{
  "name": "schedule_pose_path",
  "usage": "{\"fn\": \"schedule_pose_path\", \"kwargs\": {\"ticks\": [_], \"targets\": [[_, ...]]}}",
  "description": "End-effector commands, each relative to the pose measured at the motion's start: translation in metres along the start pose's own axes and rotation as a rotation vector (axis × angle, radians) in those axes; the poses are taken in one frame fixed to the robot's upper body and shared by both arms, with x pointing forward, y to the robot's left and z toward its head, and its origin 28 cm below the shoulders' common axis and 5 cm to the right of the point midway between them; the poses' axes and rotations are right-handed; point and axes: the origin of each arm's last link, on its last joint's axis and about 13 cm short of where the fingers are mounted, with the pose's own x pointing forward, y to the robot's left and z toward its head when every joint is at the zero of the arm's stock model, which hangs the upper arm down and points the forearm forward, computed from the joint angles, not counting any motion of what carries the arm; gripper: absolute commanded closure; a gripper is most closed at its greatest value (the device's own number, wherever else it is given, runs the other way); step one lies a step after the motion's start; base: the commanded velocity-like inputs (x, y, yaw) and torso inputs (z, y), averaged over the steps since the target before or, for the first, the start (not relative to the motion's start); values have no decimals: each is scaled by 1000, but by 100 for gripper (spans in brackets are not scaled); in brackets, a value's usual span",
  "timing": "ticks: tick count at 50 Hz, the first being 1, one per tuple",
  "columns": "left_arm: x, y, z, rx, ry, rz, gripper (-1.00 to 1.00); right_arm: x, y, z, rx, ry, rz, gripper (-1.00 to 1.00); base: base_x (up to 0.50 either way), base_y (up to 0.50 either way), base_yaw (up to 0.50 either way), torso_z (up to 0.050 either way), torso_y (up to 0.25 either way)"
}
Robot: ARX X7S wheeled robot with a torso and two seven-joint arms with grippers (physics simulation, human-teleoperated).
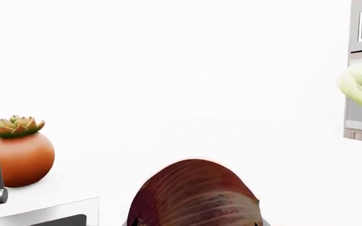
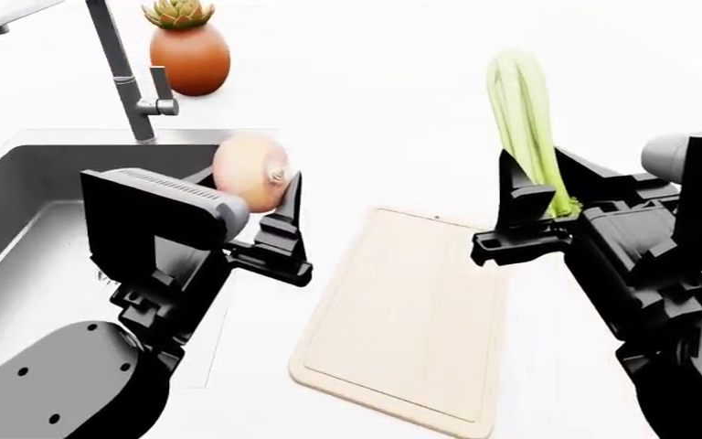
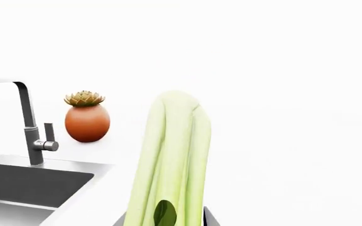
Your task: Pick the vegetables from the sink and place them on the cutting board.
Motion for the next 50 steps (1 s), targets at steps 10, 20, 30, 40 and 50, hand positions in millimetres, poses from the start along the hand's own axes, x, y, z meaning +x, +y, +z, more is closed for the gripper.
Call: {"fn": "schedule_pose_path", "kwargs": {"ticks": [10,20,30,40,50], "targets": [[3,3,12,-1,-29,26,100,26,8,0,-50,232,5,100,0,0,0,0,1],[2,2,13,-1,-34,29,100,43,8,2,4,484,43,100,0,0,0,0,0],[2,2,12,-2,-32,31,100,44,9,-2,14,532,54,100,0,0,0,0,1],[2,3,12,-5,-33,36,100,46,9,-8,36,572,60,100,0,0,0,0,1],[2,2,13,-6,-35,32,100,47,7,-17,56,614,63,100,0,0,0,0,1]]}}
